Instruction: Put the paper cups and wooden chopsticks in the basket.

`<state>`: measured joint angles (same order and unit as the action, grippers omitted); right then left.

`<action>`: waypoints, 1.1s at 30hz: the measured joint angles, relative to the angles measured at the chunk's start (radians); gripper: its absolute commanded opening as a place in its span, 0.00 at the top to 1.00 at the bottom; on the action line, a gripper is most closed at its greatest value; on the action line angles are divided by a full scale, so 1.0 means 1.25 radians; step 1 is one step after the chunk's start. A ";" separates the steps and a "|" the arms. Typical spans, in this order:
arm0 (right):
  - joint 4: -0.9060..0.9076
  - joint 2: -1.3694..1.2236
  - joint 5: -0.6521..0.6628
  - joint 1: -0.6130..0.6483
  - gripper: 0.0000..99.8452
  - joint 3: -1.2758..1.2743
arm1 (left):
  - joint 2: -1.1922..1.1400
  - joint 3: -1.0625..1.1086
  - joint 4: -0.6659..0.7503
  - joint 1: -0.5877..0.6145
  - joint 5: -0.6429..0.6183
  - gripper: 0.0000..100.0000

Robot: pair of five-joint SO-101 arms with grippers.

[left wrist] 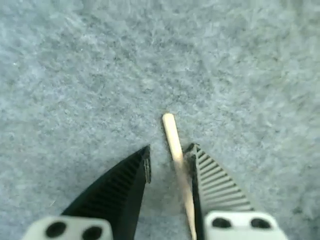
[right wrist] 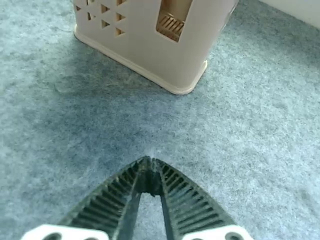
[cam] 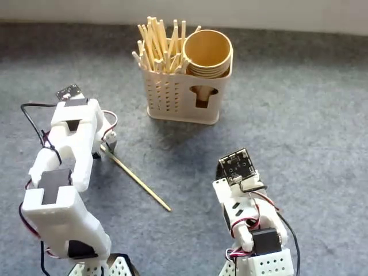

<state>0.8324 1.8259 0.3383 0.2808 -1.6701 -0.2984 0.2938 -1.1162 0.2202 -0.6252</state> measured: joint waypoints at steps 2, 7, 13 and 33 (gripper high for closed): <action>0.000 0.000 0.000 0.000 0.99 0.000 | -0.006 0.000 0.005 0.000 -0.026 0.86; 0.000 0.000 0.000 0.000 0.99 0.000 | -0.010 0.000 0.006 -0.001 -0.049 0.86; 0.000 0.000 0.000 0.000 0.99 0.000 | -0.009 -0.004 0.009 -0.002 -0.050 1.00; 0.000 0.000 0.000 0.000 0.99 0.000 | 0.118 -0.004 0.021 0.004 -0.053 0.99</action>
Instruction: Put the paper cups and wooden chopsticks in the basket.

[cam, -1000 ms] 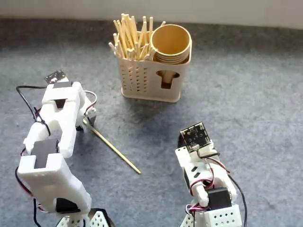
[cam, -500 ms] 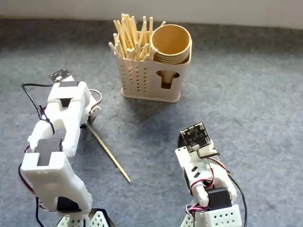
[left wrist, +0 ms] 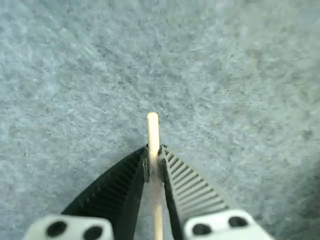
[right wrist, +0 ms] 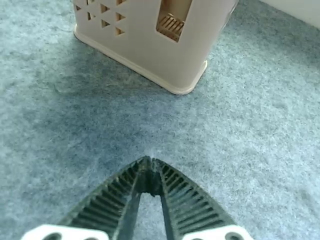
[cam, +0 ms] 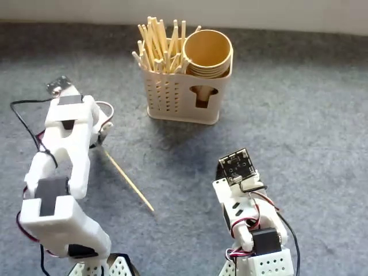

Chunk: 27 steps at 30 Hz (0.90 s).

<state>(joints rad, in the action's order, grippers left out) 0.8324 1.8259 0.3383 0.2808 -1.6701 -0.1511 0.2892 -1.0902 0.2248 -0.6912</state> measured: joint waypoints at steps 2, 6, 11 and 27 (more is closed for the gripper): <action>0.000 0.000 0.000 0.000 0.99 0.000 | 0.031 0.000 -0.001 -0.005 0.000 0.99; 0.000 0.000 0.000 0.000 0.99 0.000 | 0.081 0.001 -0.044 -0.002 0.000 0.99; 0.000 0.000 0.000 0.000 0.99 0.000 | 0.156 0.001 -0.082 -0.002 0.000 0.99; 0.000 0.000 0.000 0.000 0.99 0.000 | 0.428 0.005 -0.093 -0.005 0.000 0.99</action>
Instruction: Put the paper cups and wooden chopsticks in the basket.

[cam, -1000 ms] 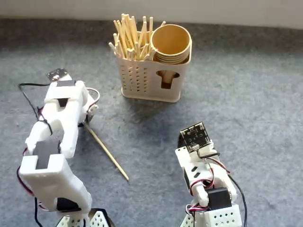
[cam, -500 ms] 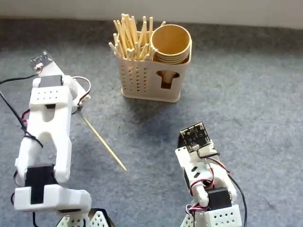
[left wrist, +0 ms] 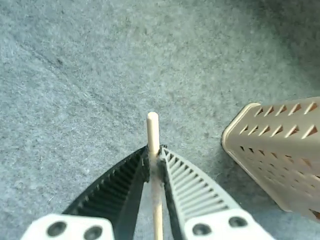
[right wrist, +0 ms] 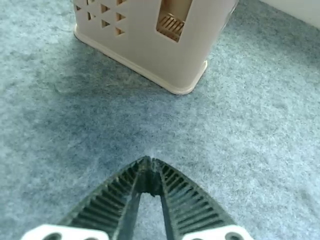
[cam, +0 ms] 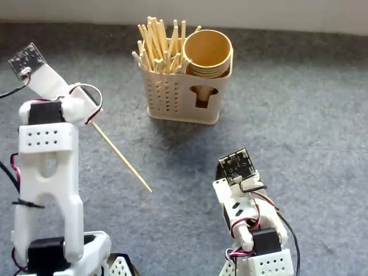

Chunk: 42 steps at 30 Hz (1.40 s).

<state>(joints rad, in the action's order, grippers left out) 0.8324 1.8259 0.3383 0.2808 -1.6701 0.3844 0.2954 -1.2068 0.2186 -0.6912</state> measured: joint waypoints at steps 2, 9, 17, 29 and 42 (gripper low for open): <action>0.000 0.000 0.000 0.000 0.99 0.000 | 0.026 0.000 0.000 -0.005 0.000 0.99; 0.000 0.000 0.000 0.000 0.99 0.000 | 0.102 0.000 -0.026 -0.005 0.001 0.99; 0.000 0.000 0.000 0.000 0.99 0.000 | 0.215 0.000 -0.027 -0.007 0.001 0.99; 0.000 0.000 0.005 0.000 0.99 0.000 | 0.401 0.000 0.109 -0.072 0.001 0.99; 0.000 0.000 0.005 0.000 0.99 0.000 | 0.452 0.000 0.394 -0.072 0.001 0.99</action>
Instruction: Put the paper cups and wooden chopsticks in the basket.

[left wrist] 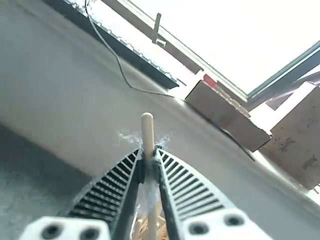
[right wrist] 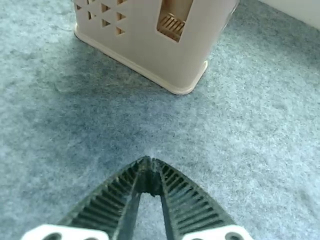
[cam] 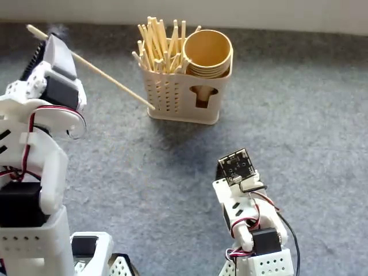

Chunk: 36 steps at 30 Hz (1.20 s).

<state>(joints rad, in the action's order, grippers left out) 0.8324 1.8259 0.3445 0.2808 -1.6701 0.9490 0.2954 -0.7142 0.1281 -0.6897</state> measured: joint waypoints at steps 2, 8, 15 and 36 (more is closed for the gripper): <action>0.000 0.000 0.000 0.000 0.99 0.000 | 0.000 0.000 0.043 0.000 0.000 0.99; 0.000 0.000 0.000 0.000 0.99 0.000 | -0.014 0.000 0.152 0.000 0.000 0.99; 0.000 0.000 0.000 0.000 0.99 0.000 | -0.162 0.000 0.254 0.000 0.000 0.99; 0.000 0.000 0.000 0.000 0.99 0.000 | -0.349 0.001 0.408 -0.076 0.098 0.99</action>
<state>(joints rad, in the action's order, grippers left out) 0.8324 1.8259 0.3445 0.2808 -1.6701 0.5132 0.2969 -0.2048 0.0330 -0.5669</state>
